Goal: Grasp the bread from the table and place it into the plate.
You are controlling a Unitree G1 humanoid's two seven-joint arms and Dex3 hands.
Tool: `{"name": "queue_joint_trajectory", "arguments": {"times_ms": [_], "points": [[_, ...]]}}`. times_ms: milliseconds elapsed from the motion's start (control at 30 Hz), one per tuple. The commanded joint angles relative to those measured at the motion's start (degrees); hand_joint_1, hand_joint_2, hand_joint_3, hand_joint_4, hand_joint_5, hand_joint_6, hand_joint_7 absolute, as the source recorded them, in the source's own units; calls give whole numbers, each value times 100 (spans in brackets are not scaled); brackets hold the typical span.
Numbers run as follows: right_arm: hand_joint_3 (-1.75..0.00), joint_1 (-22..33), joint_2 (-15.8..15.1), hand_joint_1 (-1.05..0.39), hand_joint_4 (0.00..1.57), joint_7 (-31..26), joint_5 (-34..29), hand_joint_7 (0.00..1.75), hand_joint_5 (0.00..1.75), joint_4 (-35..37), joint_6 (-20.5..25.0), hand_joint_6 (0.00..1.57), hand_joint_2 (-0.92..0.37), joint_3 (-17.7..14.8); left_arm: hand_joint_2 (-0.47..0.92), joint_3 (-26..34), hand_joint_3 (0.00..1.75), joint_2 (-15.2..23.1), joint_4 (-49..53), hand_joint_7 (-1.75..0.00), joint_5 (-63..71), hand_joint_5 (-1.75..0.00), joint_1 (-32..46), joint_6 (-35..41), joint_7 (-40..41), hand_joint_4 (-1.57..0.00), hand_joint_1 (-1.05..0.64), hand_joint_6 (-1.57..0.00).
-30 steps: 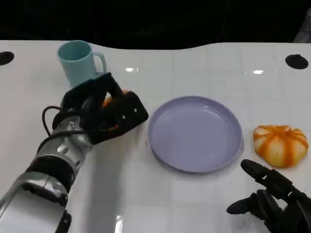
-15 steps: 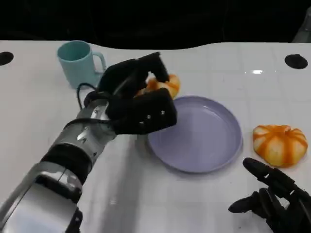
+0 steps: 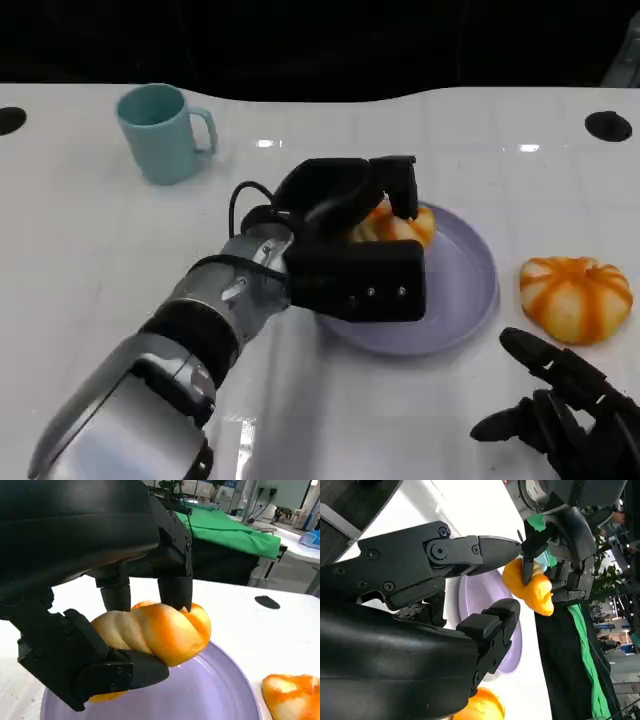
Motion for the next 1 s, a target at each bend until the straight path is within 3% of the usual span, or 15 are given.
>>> {"name": "queue_joint_trajectory", "arguments": {"times_ms": [33, 133, 233, 300, 367, 433, 567, 700, 867, 1000], "points": [[-30, 38, -64, -75, 73, 17, 90, 19, 109, -84, 47, 104, -92, -29, 64, -153, 84, -81, 127, -175, 167, -175, -180, 89, 23, -88, -17, -65], [-29, 38, -65, -75, 74, 12, 78, 18, 108, -103, 45, 104, -92, -23, 66, -122, 82, -114, 164, -175, 85, -175, -189, 62, -133, -86, -17, -64], [-29, 31, -73, -74, 74, 19, 35, 18, 108, -81, -16, 103, -92, -21, 74, 85, 69, -106, 193, -124, -233, -175, -212, -76, -767, -70, -16, -70], [-29, 24, -77, -74, 74, 29, 32, 18, 108, -64, -25, 103, -92, -24, 87, 239, 42, -79, 200, -69, -456, -125, -213, -206, -1202, -55, -15, -73], [-30, 15, -87, -74, 74, 32, 43, 18, 108, -63, 9, 103, -92, -28, 91, 253, 25, -22, 209, -24, -479, -80, -201, -370, -1328, -51, -21, -70], [-30, 4, -95, -74, 74, 53, 40, 18, 108, -33, -26, 103, -92, -38, 92, 231, 19, 10, 224, -7, -454, -53, -237, -386, -1508, -37, -32, -58], [-30, 37, -81, -75, 75, -73, -52, 18, 108, -108, 6, 104, -92, -22, 92, 158, 17, 51, 208, 0, -348, -31, -307, -342, -1663, -19, -55, -39], [-30, 16, -86, -74, 74, -18, 21, 18, 108, -76, 19, 103, -92, -25, 92, 48, 39, 107, 180, 0, -256, -24, -422, -186, -2053, -4, -72, -23], [-30, 13, -85, -74, 74, -8, 23, 17, 107, -73, 4, 103, -92, -18, 92, 84, 50, 241, 52, -1, -305, -26, -408, -291, -2199, -3, -77, -22], [-31, 5, -96, -74, 73, 30, 5, 17, 108, -37, -65, 102, -92, -27, 92, 366, 47, 416, -178, -6, -602, -32, -218, -586, -2129, -15, -71, -32]]}}
